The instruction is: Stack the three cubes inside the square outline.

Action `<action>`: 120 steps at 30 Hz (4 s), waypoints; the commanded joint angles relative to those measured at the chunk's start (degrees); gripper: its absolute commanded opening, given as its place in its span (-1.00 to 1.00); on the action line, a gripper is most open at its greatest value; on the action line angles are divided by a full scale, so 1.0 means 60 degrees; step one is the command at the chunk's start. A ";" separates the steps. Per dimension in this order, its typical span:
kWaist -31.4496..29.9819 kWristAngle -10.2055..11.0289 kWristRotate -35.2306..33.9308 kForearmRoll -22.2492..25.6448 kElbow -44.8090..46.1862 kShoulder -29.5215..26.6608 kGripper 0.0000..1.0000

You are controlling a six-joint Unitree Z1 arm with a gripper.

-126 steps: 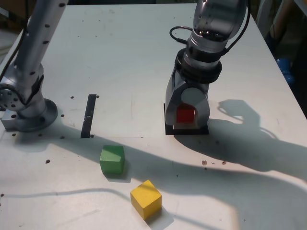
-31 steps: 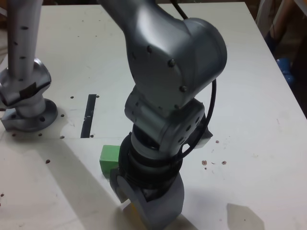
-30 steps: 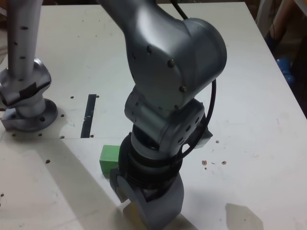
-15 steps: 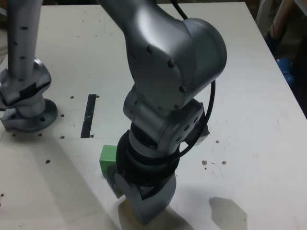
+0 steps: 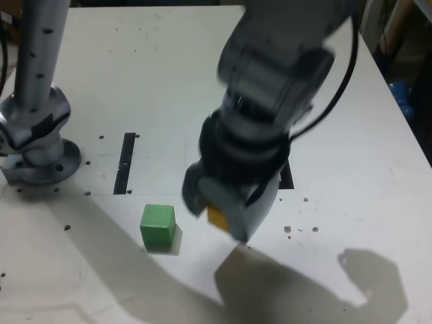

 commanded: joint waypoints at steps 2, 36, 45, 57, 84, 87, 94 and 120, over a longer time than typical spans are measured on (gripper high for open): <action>0.0805 -0.0004 -0.0223 0.0162 -0.0228 -0.0342 -0.35; 0.4722 -0.0759 0.0562 -0.0558 0.0528 -0.0429 -0.34; 0.4886 -0.0849 0.0752 -0.0810 0.0602 -0.0058 -0.34; 0.4898 -0.0912 0.0948 -0.1075 0.0721 0.0116 0.87; 0.2992 -0.0466 -0.0974 -0.1852 0.4228 -0.2910 0.99; 0.2432 -0.0507 -0.1529 -0.1949 0.4744 -0.3211 0.99; 0.1515 -0.0805 -0.2539 -0.2552 0.5819 -0.3457 0.98; 0.0254 -0.2035 -0.3111 -0.4376 0.7042 -0.2309 0.65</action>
